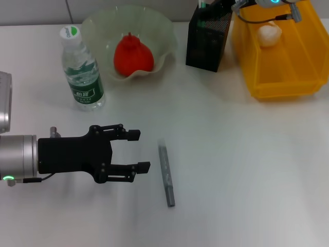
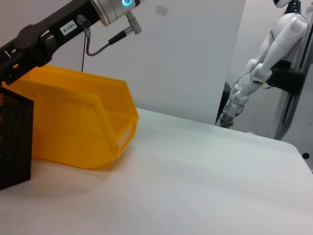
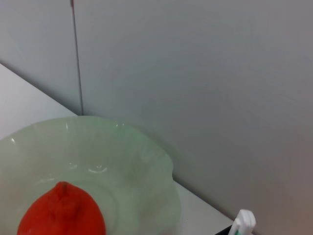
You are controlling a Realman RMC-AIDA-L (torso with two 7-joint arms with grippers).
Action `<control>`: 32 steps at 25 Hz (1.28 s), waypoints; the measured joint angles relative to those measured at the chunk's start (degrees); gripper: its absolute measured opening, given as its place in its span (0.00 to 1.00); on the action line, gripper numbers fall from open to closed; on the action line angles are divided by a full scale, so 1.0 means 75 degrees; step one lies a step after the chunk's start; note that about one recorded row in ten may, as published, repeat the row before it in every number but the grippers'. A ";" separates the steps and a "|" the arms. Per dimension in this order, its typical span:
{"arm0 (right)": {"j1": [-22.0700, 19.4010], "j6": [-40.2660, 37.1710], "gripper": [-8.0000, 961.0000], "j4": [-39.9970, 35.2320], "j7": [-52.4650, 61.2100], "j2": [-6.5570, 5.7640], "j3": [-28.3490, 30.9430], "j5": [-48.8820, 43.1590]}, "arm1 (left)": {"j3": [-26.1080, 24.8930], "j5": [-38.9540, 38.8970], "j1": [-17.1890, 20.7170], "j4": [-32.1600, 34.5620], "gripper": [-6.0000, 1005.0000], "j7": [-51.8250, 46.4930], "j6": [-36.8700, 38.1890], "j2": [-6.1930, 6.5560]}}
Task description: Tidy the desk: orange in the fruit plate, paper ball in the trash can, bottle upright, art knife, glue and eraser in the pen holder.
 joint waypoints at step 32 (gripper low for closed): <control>-0.0394 -0.0282 0.80 -0.0789 -0.0267 -0.0023 0.0001 0.1187 | -0.0059 -0.0041 0.0007 0.0000 0.80 -0.0015 -0.0011 -0.0002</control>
